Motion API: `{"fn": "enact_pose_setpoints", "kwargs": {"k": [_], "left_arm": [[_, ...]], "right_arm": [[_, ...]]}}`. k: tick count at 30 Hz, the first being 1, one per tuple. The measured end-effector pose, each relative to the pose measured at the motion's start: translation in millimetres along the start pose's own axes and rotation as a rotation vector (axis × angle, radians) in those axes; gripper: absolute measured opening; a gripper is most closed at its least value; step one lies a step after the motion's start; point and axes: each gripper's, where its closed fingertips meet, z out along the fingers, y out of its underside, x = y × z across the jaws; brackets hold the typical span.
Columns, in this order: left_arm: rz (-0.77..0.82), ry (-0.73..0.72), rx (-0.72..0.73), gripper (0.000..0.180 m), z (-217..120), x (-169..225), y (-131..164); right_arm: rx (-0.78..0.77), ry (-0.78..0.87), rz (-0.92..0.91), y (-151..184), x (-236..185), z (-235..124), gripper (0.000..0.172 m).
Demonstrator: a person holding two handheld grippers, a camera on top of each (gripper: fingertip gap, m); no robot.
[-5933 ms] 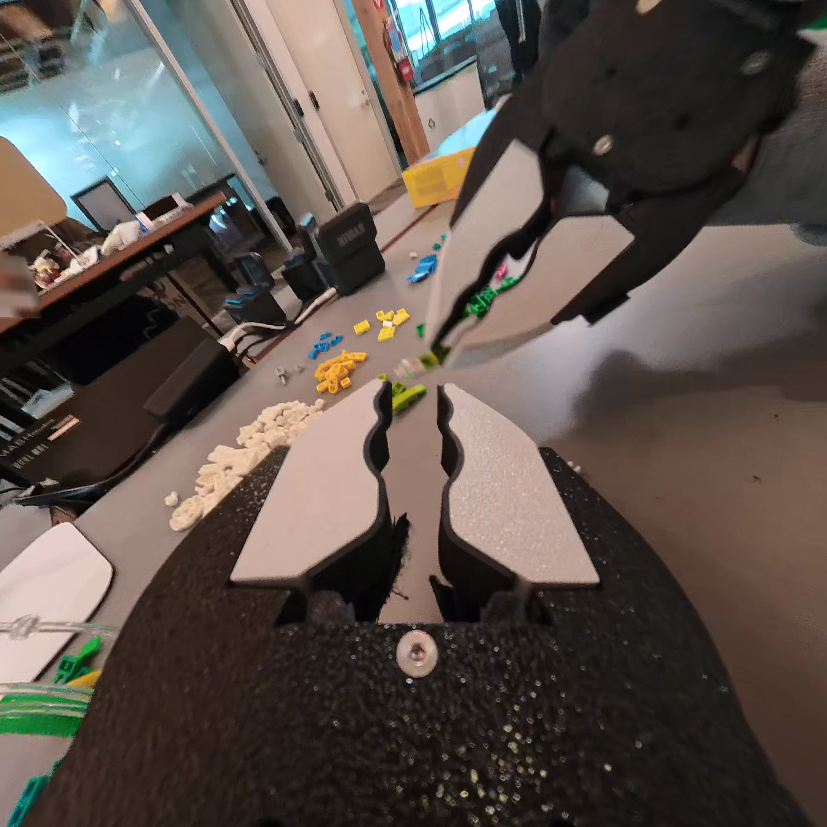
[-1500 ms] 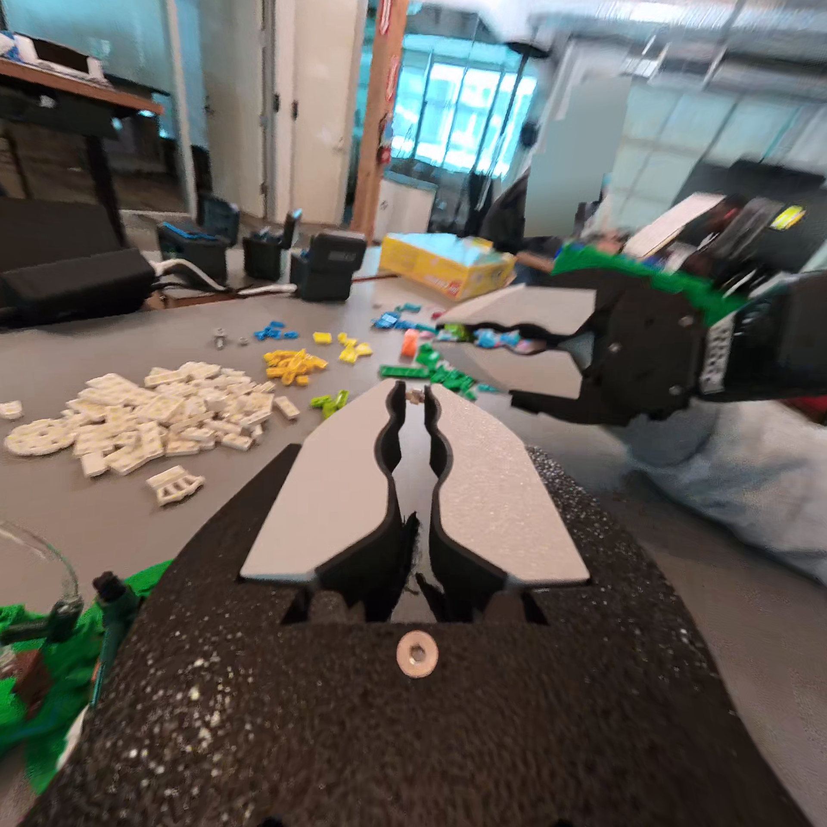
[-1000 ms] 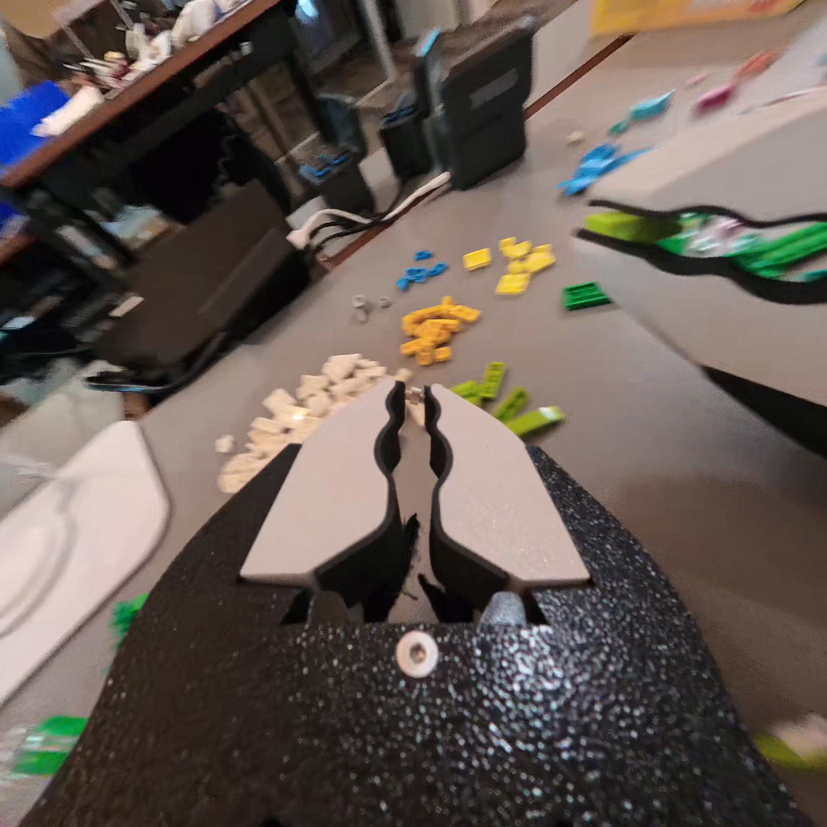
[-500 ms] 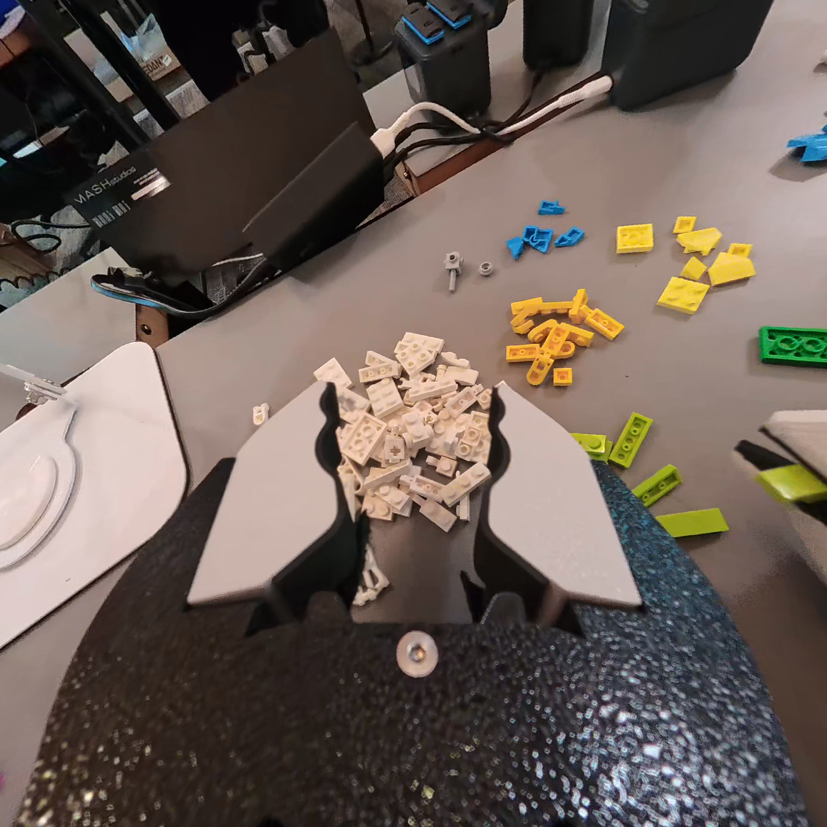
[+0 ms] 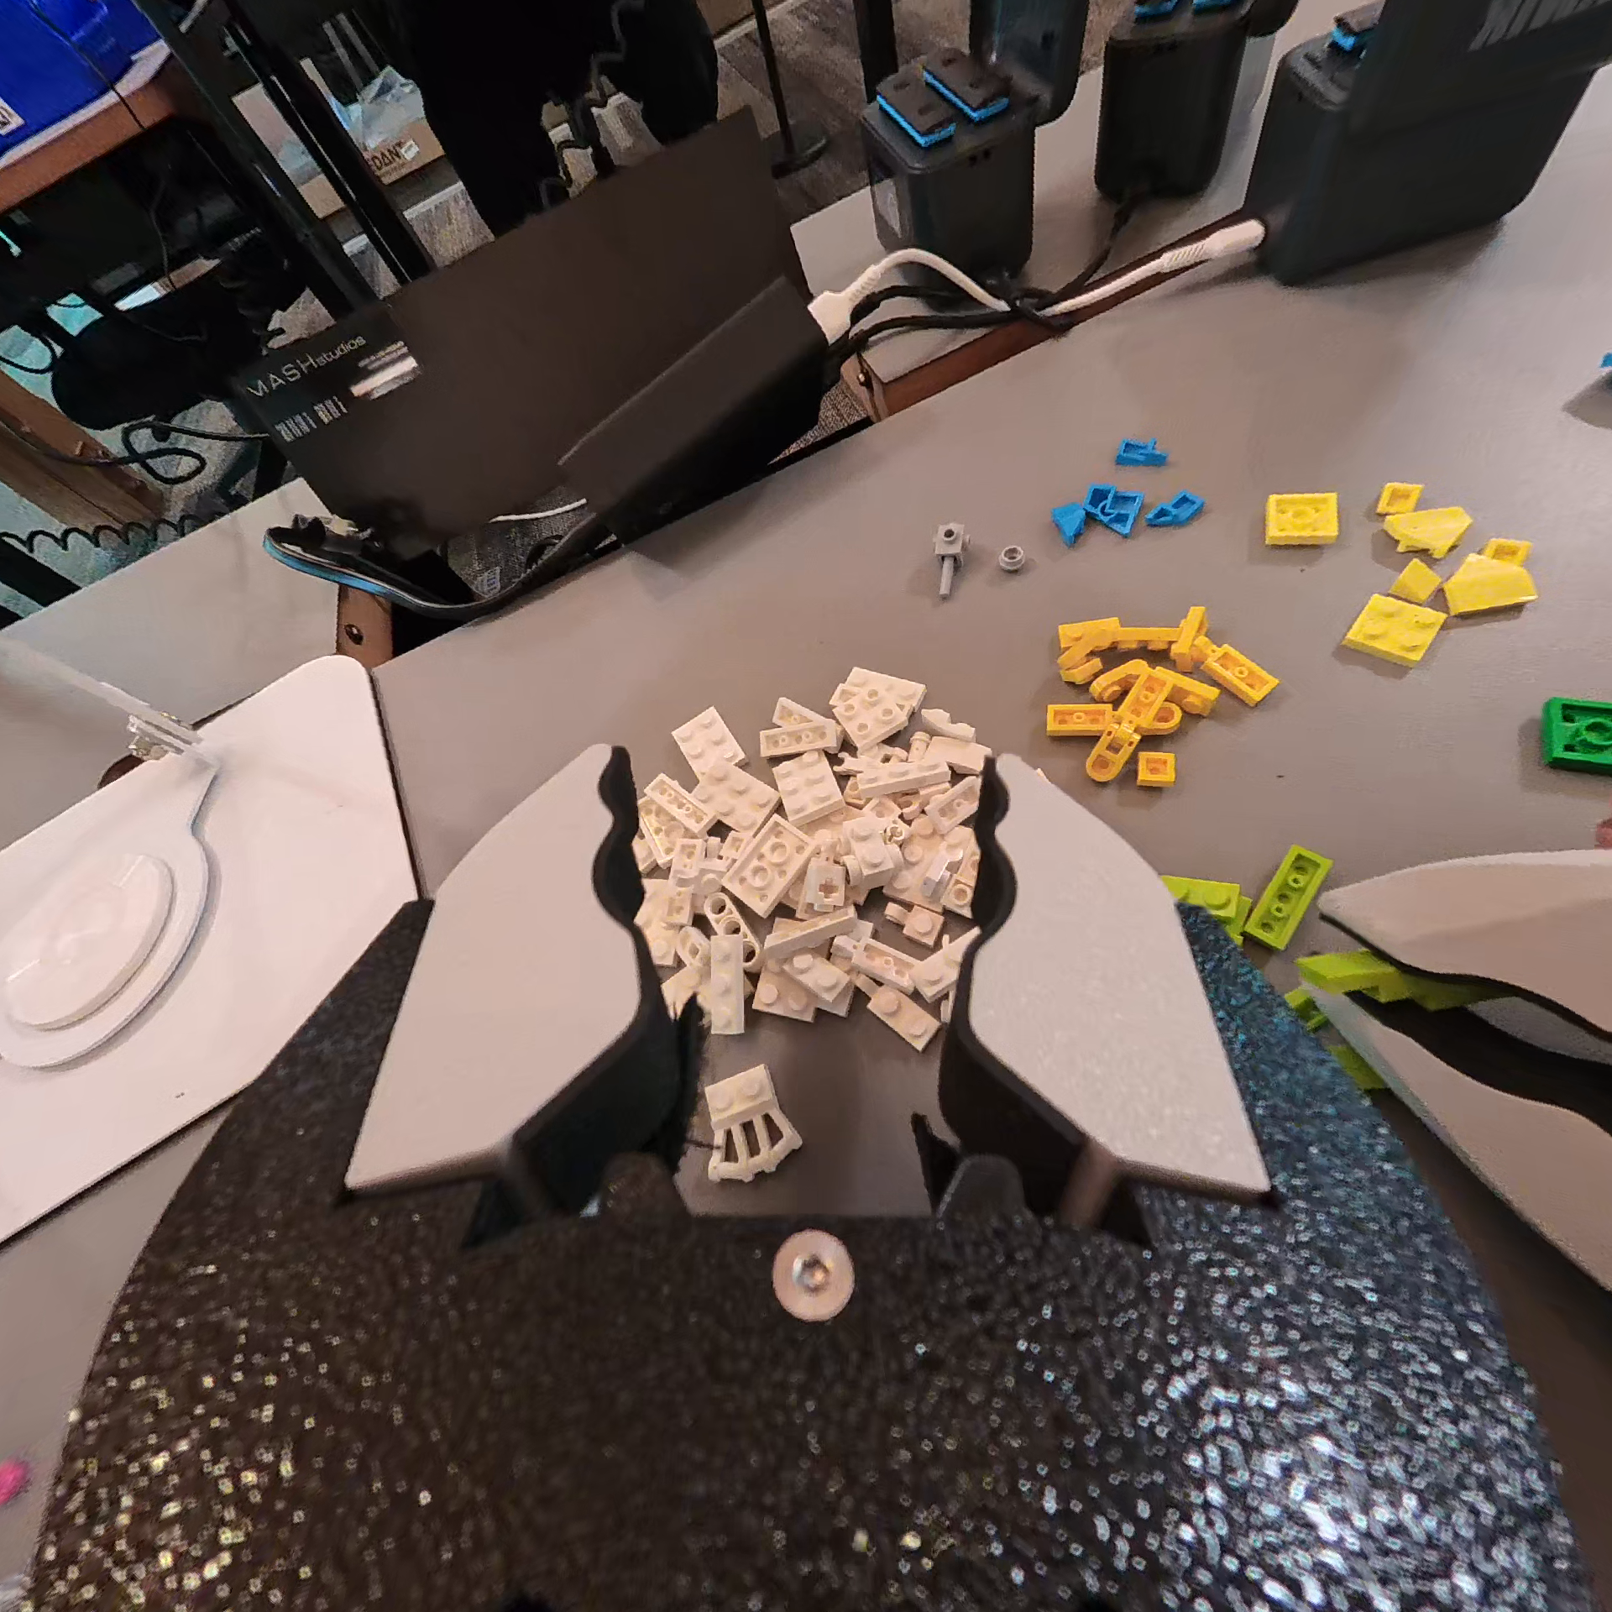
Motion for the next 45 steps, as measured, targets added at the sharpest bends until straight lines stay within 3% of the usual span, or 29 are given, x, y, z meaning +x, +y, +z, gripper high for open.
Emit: {"fn": "enact_pose_setpoints", "kwargs": {"k": [11,15,18,19,21,25,33,37,39,41,45], "left_arm": [[-0.011,0.000,0.028,0.074,-2.7,-1.2,-5.3],[0.020,-0.004,0.104,0.058,-15.7,-0.6,-22.7],[0.074,0.053,0.232,0.009,-45.4,6.3,-50.4],[0.102,0.081,0.270,0.004,-56.6,11.7,-57.0],[0.181,0.170,0.318,0.004,-77.2,30.1,-60.6],[0.274,0.284,0.345,0.003,-110.5,53.1,-37.1],[0.273,0.378,0.421,0.003,-144.2,58.6,1.9],[0.220,0.469,0.440,0.003,-147.2,66.3,6.2],[0.168,0.499,0.441,0.003,-147.0,67.0,7.7],[0.070,0.568,0.416,0.007,-145.0,69.4,10.0],[-0.175,0.812,0.396,0.035,-153.4,76.8,5.7]], "right_arm": [[0.054,-0.017,0.123,-6.2,6.4,-4.8,0.019],[0.114,0.013,0.196,-9.3,16.9,-23.2,0.017],[0.247,-0.195,0.273,-20.3,-7.4,-53.8,0.005],[0.300,-0.334,0.283,-25.2,-26.2,-68.3,0.000],[0.352,-0.559,0.314,-30.3,-56.9,-93.2,0.000],[0.263,-0.767,0.298,-30.8,-92.5,-109.3,0.007],[0.098,-0.801,0.256,-22.5,-114.2,-99.1,0.014],[0.100,-0.744,0.231,-23.6,-109.9,-92.6,0.005],[0.157,-0.624,0.149,-27.3,-98.9,-86.4,0.005],[0.270,-0.403,0.055,-38.8,-73.8,-81.2,0.005],[0.497,0.080,-0.114,-64.4,-21.0,-96.0,0.005]]}}
